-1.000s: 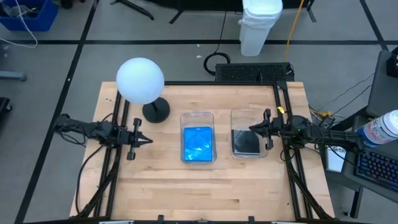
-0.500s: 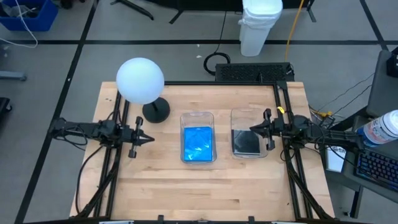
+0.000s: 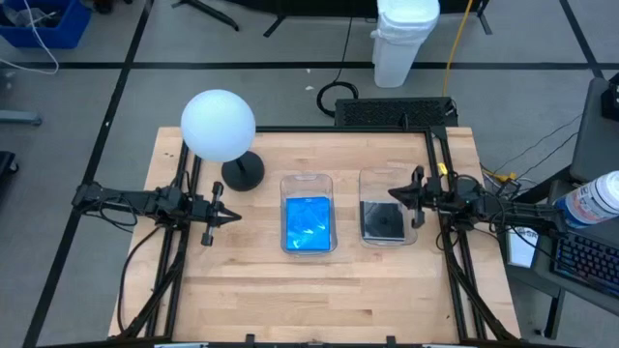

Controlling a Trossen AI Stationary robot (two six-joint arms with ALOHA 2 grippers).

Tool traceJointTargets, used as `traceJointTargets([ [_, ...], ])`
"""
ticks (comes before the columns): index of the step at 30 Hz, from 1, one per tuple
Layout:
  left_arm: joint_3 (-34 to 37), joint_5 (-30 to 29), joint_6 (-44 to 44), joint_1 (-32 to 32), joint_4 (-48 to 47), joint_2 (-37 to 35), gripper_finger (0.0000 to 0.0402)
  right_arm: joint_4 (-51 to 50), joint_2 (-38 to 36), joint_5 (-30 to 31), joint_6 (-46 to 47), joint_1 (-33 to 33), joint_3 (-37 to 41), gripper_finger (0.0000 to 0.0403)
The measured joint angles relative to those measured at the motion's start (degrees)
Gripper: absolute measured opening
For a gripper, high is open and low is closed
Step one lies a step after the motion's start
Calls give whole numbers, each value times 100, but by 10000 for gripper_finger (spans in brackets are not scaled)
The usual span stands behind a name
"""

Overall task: Pick & place jewel cases by type
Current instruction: Return to Home Position

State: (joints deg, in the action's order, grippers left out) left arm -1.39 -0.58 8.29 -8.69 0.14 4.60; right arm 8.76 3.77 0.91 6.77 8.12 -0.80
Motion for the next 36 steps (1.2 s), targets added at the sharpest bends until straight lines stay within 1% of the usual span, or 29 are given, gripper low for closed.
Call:
traceJointTargets([
  [3, 0, 0, -2, 0, 12, 0, 10, -87, 0, 238, -130, 3, 0, 0],
  [8, 0, 0, -1, 0, 35, 0, 10, -62, 0, 212, -448, 4, 0, 0],
  [36, -15, 4, 0, 0, 46, 0, 10, -42, 0, 205, -446, 4, 0, 0],
])
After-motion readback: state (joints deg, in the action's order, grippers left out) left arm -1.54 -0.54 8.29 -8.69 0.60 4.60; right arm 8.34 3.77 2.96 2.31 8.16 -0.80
